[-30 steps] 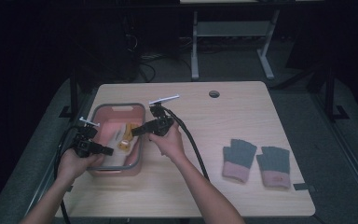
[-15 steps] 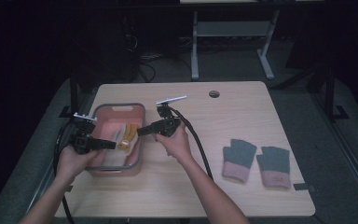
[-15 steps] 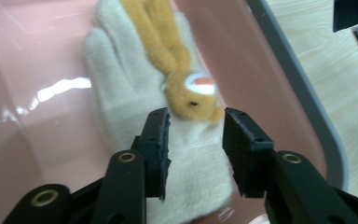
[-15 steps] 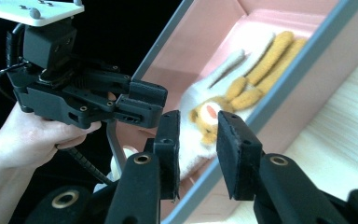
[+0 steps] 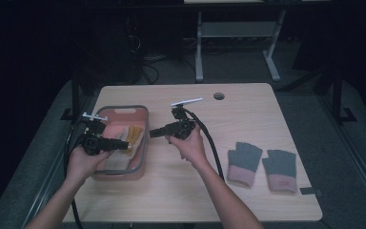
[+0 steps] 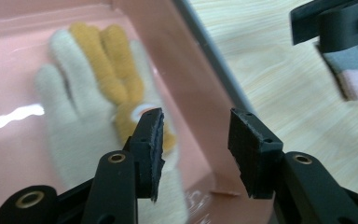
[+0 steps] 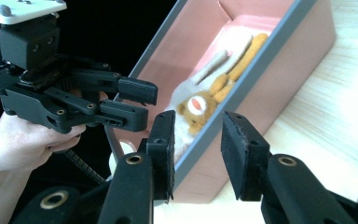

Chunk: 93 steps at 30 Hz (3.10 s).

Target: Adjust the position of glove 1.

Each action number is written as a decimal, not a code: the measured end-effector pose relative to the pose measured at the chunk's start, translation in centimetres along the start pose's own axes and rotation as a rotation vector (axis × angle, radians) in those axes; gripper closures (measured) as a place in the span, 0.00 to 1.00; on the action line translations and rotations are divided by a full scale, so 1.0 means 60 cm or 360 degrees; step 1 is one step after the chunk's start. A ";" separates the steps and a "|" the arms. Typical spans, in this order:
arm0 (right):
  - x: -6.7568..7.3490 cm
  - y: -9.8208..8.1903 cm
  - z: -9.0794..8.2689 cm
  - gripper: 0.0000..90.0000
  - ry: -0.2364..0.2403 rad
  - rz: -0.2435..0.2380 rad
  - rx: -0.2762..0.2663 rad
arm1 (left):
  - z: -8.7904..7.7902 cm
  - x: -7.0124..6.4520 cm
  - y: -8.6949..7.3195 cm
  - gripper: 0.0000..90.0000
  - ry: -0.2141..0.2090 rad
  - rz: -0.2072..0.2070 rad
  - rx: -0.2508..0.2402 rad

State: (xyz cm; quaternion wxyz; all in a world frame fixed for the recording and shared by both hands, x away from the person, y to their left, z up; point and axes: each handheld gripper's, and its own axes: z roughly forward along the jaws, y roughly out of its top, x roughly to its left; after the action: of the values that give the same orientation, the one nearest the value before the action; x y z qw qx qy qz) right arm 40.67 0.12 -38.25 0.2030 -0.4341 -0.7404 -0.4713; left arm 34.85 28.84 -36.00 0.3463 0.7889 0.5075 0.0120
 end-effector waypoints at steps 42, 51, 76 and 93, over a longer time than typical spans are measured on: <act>-0.077 -0.052 -0.152 0.70 -0.0102 0.0086 -0.0123 | 0.080 -0.143 0.028 0.47 -0.0160 0.0194 -0.0062; -0.098 -0.074 -0.183 0.70 -0.0135 0.0119 -0.0149 | 0.116 -0.180 0.030 0.45 -0.0240 0.0229 -0.0046; -0.131 -0.119 -0.254 0.68 -0.0229 0.0180 -0.0194 | 0.182 -0.247 0.022 0.40 -0.0371 0.0314 -0.0007; -0.160 -0.160 -0.282 0.66 -0.0264 0.0242 -0.0200 | 0.209 -0.274 0.014 0.38 -0.0444 0.0344 -0.0008</act>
State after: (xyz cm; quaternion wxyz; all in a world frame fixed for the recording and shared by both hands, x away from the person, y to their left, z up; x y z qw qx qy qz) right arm 36.04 -20.71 -42.05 0.1486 -0.5384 -0.6887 -0.4624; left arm 32.24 8.64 -39.60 0.4120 0.8320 0.3667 -0.0591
